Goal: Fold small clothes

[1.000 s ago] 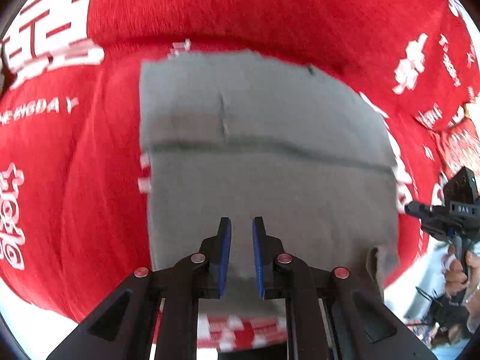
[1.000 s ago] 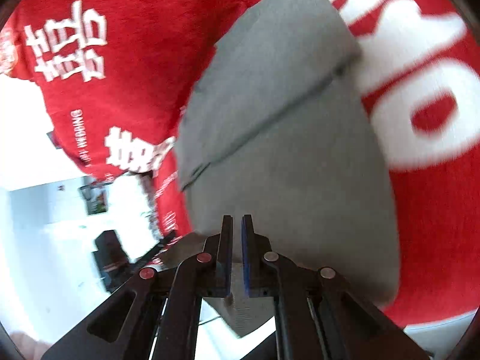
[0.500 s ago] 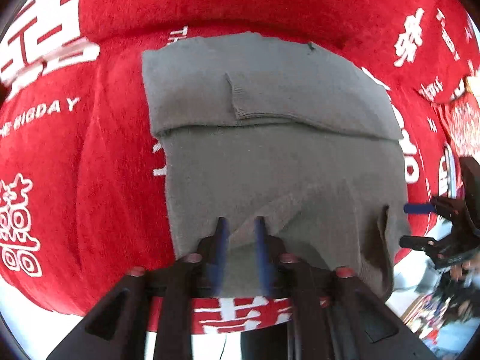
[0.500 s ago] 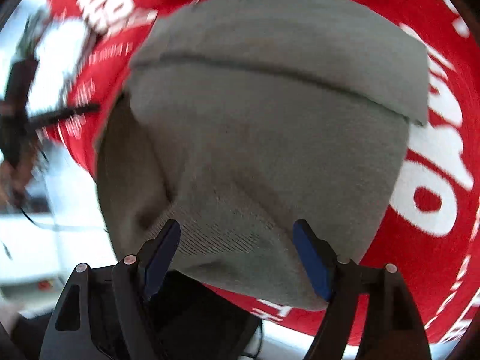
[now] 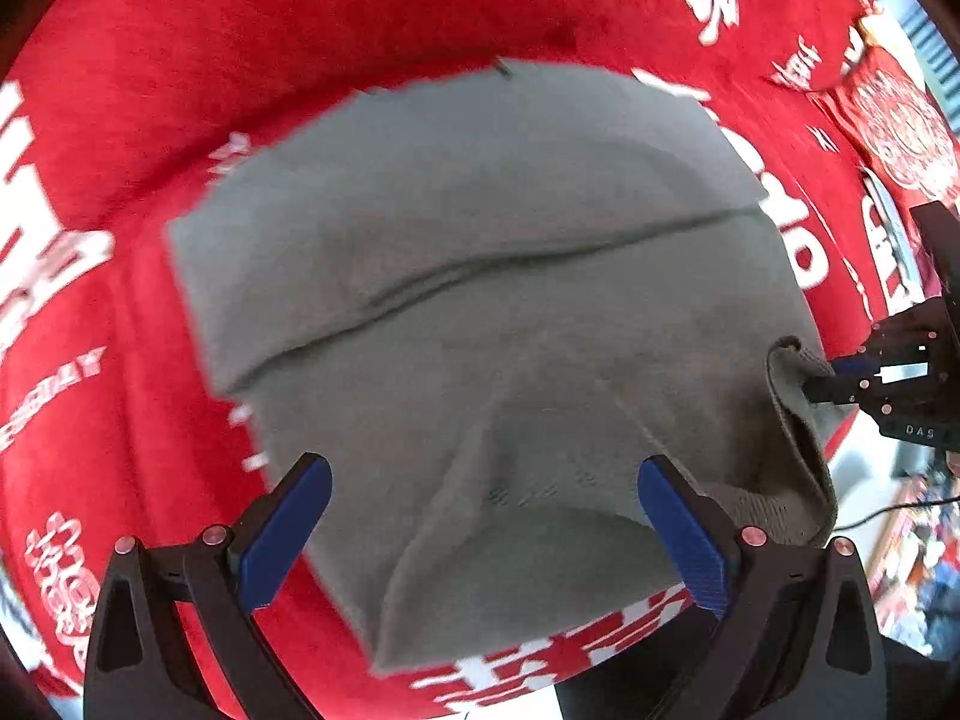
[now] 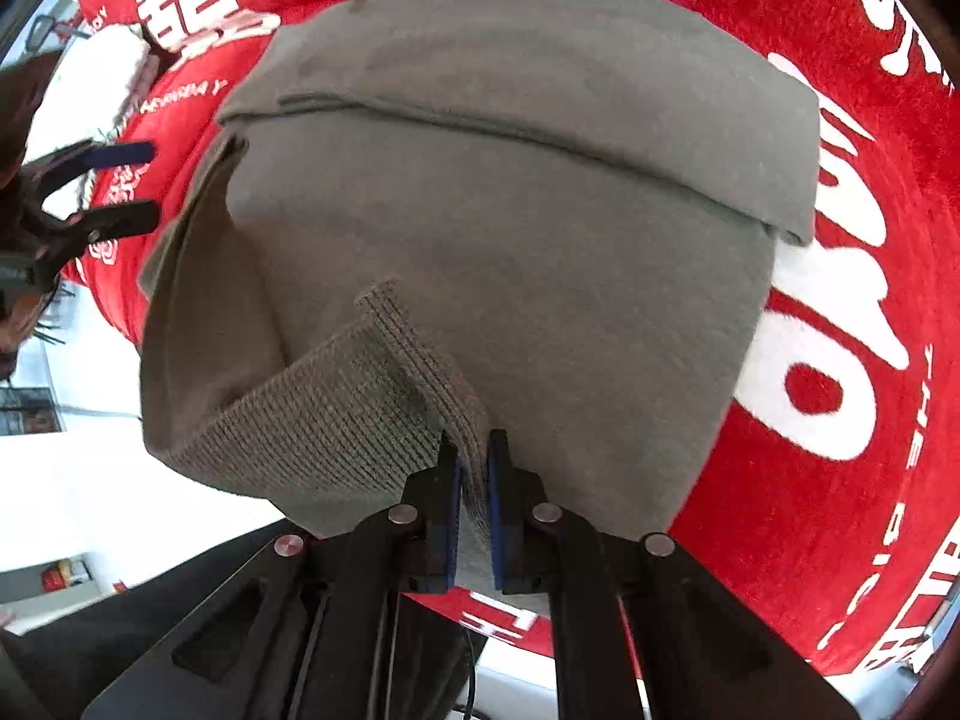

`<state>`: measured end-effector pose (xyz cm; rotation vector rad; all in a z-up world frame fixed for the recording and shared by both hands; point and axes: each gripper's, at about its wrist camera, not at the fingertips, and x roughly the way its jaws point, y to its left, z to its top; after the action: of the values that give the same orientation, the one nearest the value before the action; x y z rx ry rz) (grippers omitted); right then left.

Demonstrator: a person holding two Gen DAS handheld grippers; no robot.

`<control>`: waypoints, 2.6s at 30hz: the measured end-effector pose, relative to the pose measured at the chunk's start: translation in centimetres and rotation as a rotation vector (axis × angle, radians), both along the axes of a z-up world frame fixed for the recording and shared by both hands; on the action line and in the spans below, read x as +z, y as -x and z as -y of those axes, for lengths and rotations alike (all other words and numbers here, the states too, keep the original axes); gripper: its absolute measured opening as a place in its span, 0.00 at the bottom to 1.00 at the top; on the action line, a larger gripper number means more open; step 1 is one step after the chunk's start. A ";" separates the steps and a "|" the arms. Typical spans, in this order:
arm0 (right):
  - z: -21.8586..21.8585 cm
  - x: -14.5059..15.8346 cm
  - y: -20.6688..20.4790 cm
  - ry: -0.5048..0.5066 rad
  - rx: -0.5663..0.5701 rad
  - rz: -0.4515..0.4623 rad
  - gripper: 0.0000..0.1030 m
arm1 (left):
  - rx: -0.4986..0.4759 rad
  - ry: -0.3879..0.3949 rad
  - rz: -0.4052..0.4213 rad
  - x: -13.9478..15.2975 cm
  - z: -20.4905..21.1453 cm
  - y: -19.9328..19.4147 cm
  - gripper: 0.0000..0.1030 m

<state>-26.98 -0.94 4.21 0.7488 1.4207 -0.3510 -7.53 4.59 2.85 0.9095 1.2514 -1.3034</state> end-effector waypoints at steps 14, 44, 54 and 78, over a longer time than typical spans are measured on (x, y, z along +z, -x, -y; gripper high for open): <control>1.2 1.6 2.3 0.009 -0.129 0.000 0.08 | 0.075 -0.026 -0.115 -0.4 -0.4 -2.2 0.06; 24.6 -5.7 -6.5 0.063 -0.451 0.097 0.08 | 0.525 -0.005 0.189 -6.1 14.1 -13.8 0.07; 26.8 -5.1 -1.4 0.026 -0.711 0.061 0.17 | 0.624 -0.076 0.258 -4.0 11.0 -17.0 0.67; 9.8 -3.9 8.7 -0.387 -0.958 0.197 0.08 | 0.650 -0.146 0.003 -4.0 -1.8 -10.0 0.09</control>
<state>-35.72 -10.74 0.27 1.7258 0.8650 -0.7164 2.50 6.34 -1.12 0.5266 1.4891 -0.7012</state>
